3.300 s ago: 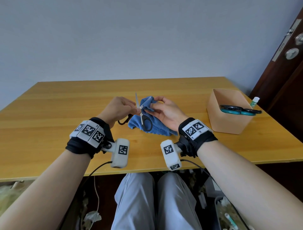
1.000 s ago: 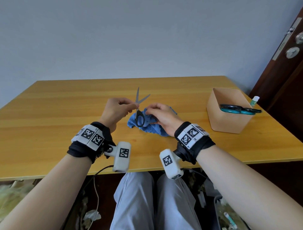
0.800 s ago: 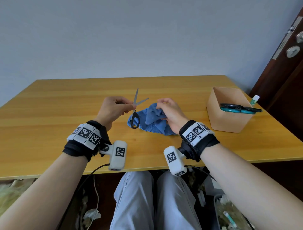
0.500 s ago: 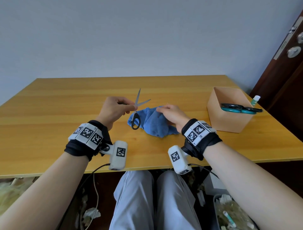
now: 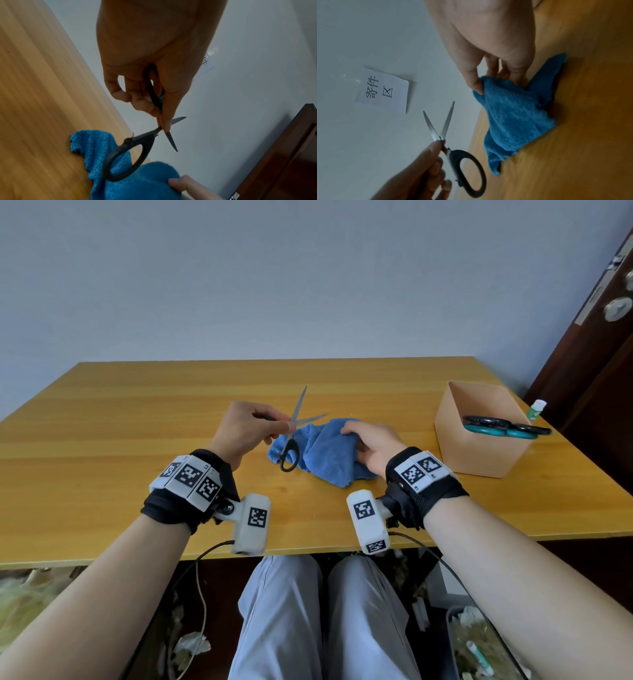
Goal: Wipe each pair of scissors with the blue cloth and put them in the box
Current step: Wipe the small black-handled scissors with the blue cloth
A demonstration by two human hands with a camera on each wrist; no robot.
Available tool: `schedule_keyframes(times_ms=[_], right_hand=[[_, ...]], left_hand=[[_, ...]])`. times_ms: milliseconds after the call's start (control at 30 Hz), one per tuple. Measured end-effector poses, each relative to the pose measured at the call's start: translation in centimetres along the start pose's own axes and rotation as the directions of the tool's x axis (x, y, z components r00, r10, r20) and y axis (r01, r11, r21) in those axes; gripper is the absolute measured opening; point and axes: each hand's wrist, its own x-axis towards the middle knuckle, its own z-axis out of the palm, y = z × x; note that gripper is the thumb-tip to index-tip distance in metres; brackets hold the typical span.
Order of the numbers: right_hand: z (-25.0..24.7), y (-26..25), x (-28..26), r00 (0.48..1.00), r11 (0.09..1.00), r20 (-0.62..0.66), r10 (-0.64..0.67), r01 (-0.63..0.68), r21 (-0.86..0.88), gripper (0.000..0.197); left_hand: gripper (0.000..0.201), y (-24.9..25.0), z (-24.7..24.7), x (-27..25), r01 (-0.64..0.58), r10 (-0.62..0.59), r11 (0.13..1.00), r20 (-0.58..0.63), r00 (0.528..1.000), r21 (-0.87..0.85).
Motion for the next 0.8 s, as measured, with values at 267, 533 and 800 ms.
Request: schedule_keyframes(times_ms=[267,533,800], right_hand=[[0.4,-2.0,-1.2,0.97,0.949,0.045,-0.24,0.224,0.222,0.015],[1.4,-2.1,-2.1,0.95,0.984,0.267,-0.162,0.136,0.113,0.02],[1.2,-1.9,-1.8,0.937,0.987,0.31,-0.162,0.154,0.05,0.028]], left_hand=[[0.019,0.3,-0.2,-0.2,0.049,-0.053,0.997,0.057,0.997,0.066],[0.023,0.5,-0.5,0.1,0.047,-0.049,0.997,0.042,0.998,0.053],[0.033,-1.0,-0.1,0.1,0.154,-0.159,0.975,-0.016,0.987,-0.158]])
